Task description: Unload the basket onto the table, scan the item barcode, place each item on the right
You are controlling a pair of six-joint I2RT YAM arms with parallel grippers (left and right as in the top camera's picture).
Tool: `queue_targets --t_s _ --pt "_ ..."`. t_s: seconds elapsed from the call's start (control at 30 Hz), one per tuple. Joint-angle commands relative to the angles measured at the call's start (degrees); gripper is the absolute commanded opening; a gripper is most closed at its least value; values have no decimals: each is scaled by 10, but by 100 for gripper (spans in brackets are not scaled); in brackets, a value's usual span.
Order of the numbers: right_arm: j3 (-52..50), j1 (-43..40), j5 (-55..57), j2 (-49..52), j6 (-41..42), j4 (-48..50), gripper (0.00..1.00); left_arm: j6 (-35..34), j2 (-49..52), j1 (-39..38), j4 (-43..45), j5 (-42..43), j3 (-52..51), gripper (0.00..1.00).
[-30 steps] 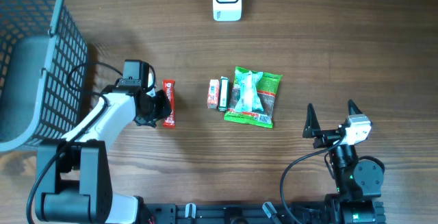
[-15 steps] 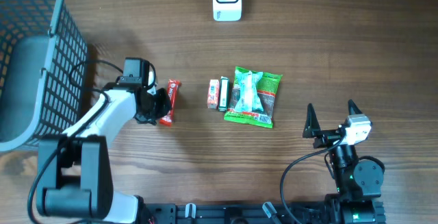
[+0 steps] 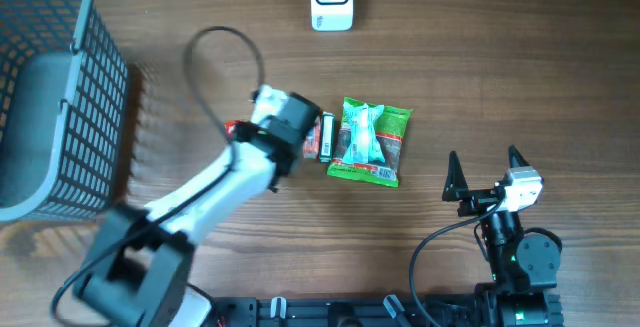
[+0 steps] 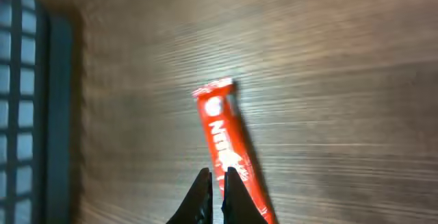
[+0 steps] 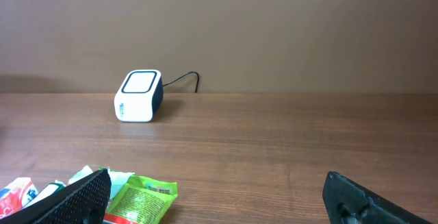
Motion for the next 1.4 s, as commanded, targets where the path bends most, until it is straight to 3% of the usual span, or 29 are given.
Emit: queue_targets --t_s 0.0,0.13,0.2,0.3,0.47,0.57,0.63,0.67,0.73,0.87,0.9,0.93,0.97,1.07,1.17,1.37 --pt "-1 -3 -7 -1 -7 2 100 28 53 -44 12 -42 3 4" --pt "-1 -3 -7 -1 -7 2 100 -74 51 -45 -2 -22 7 14" --pt "-1 -3 -7 -1 -7 2 100 -79 27 -8 -6 92 14 30" --pt "-1 -3 -7 -1 -7 2 100 -88 -3 66 -5 233 16 38" --pt "-1 -3 -7 -2 -7 2 100 -100 -13 235 -8 457 14 38" --pt "-1 -3 -7 -1 -7 2 100 -100 -10 290 -5 495 -7 44" --pt "-1 -3 -7 -2 -7 2 100 -100 -10 307 -5 515 -24 55" --pt "-1 -3 -7 -1 -7 2 100 -100 -10 311 -3 524 -30 67" --pt "-1 -3 -7 -1 -7 2 100 -100 -10 315 2 529 -44 100" --pt "-1 -3 -7 -1 -7 2 100 -100 -10 315 14 529 -56 98" --pt "-1 -3 -7 -1 -7 2 100 -100 -10 315 19 527 -61 72" --pt "-1 -3 -7 -1 -7 2 100 -100 -10 315 23 521 -65 58" --pt "-1 -3 -7 -1 -7 2 100 -100 -10 315 27 511 -71 52" --pt "-1 -3 -7 -1 -7 2 100 -100 -10 313 55 505 -97 50" --pt "-1 -3 -7 -1 -7 2 100 -100 -10 313 91 505 -118 34" --pt "-1 -3 -7 -1 -7 2 100 -100 -10 307 123 505 -135 24"
